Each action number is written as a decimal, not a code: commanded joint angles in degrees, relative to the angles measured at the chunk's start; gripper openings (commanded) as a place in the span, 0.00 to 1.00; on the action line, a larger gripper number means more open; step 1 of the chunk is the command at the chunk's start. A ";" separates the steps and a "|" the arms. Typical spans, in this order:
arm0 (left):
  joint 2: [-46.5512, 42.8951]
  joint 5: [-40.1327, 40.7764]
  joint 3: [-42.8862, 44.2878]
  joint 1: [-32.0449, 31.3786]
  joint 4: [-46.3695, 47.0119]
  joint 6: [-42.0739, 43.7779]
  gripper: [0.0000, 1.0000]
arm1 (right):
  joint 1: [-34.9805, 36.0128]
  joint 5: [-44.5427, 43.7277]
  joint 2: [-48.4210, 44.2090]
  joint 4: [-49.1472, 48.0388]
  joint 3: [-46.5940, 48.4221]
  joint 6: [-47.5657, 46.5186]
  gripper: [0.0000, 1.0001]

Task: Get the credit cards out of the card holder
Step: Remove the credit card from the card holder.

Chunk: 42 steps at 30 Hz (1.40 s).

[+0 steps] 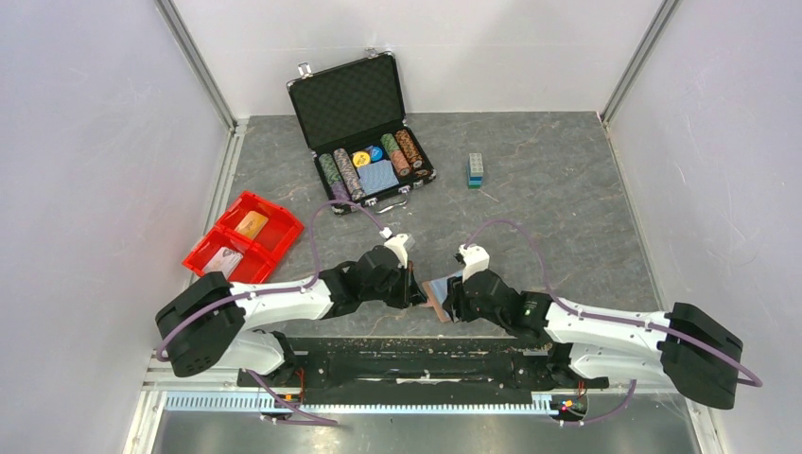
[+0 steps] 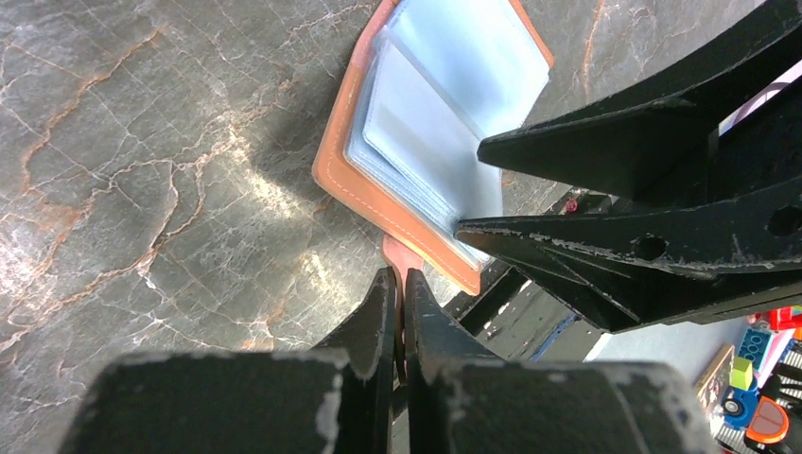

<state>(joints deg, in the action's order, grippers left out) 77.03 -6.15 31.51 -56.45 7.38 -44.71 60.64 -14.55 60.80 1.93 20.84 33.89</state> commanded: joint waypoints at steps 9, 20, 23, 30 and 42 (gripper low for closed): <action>-1.95 0.52 -0.31 -0.20 0.62 -0.73 0.02 | 0.00 -3.57 -2.56 4.12 2.40 -0.31 0.53; -2.24 0.70 -0.37 -0.24 0.27 -0.49 0.02 | 0.02 -6.90 -2.49 7.18 4.44 -1.59 0.48; -2.19 0.61 -0.35 -0.27 0.23 -0.47 0.02 | 0.03 -8.68 -2.07 8.19 4.91 -1.95 0.53; -2.99 0.70 -0.60 -0.22 0.10 -0.48 0.02 | 0.08 -11.61 -1.89 10.83 6.48 -3.36 0.62; -2.83 0.84 -0.93 -0.26 0.09 -0.36 0.02 | -0.07 -11.61 -1.37 11.95 9.12 -7.02 0.62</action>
<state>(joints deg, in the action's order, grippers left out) 75.33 -6.09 30.74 -56.45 6.66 -44.73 60.64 -24.95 59.07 14.55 27.20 28.80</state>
